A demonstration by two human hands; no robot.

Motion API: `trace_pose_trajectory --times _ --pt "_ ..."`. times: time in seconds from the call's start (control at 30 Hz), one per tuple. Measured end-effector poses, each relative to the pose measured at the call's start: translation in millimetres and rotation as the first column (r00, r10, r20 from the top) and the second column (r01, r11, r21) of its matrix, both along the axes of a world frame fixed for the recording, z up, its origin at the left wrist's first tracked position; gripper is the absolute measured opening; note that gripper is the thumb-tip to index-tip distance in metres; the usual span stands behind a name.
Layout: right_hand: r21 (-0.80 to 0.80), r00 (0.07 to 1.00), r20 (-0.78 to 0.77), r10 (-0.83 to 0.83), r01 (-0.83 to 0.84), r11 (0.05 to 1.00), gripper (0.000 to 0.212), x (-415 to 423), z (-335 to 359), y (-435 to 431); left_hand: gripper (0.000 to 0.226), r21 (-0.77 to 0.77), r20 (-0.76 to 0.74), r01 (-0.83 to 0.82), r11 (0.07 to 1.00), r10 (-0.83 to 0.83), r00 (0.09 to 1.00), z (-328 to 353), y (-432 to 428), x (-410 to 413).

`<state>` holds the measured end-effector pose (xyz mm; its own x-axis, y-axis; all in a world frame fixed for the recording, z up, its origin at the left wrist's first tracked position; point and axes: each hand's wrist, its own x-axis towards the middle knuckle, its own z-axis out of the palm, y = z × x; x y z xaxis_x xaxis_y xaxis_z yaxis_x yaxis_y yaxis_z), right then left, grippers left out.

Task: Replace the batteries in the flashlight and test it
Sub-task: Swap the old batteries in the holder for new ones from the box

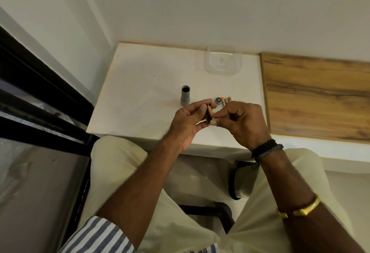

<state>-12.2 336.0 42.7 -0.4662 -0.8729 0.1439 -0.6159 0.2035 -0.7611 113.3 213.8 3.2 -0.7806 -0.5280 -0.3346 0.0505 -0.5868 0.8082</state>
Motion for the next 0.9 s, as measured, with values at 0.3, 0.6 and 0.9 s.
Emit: trace_pose_trajectory --times 0.3,0.6,0.9 --pt "0.036 0.795 0.599 -0.093 0.089 0.995 0.021 -1 -6 -2 0.025 0.094 -0.062 0.031 0.995 -0.025 0.998 1 2 1" --pt "0.034 0.632 0.749 -0.196 0.259 0.965 0.016 17 -18 -12 0.017 0.147 0.077 -0.223 0.964 0.213 0.974 -8 0 -3" --pt "-0.016 0.425 0.899 -0.108 0.277 0.961 0.025 22 -21 -13 0.017 0.295 0.157 -0.222 0.929 0.182 0.971 -6 -6 0"
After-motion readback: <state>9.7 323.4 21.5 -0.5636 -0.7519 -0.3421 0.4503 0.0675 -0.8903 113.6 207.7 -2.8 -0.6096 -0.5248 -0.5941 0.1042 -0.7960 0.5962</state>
